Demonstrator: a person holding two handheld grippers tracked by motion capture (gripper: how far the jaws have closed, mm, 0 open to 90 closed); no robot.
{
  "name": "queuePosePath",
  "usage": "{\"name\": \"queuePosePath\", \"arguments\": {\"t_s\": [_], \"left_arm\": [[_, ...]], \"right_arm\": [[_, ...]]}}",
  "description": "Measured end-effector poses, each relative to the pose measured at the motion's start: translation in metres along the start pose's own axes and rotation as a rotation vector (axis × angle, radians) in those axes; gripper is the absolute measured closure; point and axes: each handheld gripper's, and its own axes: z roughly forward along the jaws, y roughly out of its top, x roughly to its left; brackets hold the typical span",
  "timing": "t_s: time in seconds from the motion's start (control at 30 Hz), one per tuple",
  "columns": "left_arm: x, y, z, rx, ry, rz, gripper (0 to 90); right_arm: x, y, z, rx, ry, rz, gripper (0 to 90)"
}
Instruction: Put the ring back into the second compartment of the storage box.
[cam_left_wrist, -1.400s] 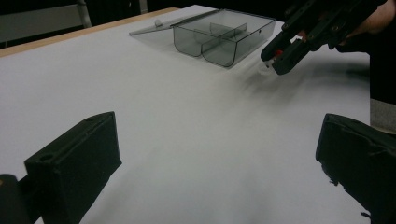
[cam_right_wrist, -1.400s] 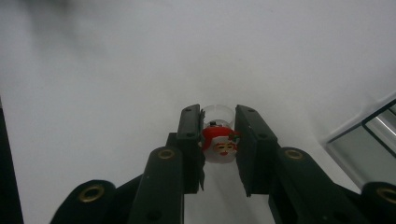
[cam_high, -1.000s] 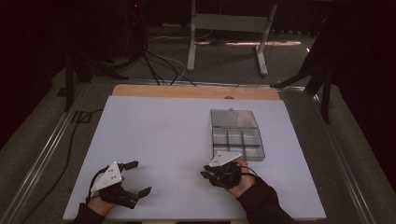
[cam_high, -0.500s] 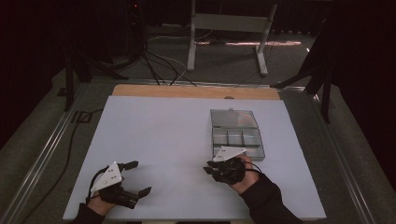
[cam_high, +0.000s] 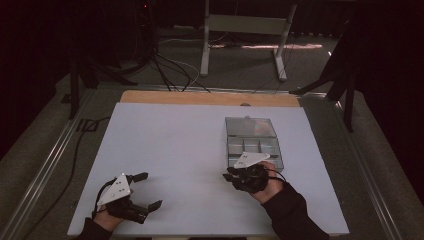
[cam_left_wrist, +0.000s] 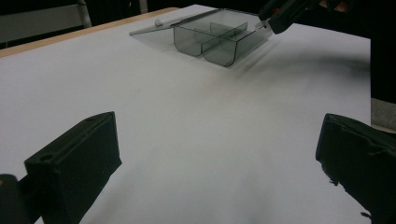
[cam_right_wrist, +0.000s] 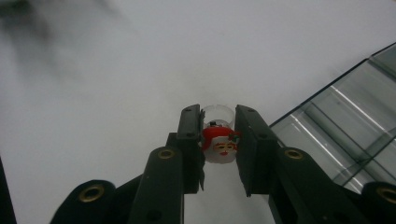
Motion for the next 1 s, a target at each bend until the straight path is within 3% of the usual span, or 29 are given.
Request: {"name": "queuePosePath", "arguments": {"t_s": [1.0], "left_arm": [[0.000,0.000,0.000,0.002,0.001,0.002,0.2]], "right_arm": [[-0.033,0.008,-0.025,-0.045,-0.087,0.050,72.3]]}}
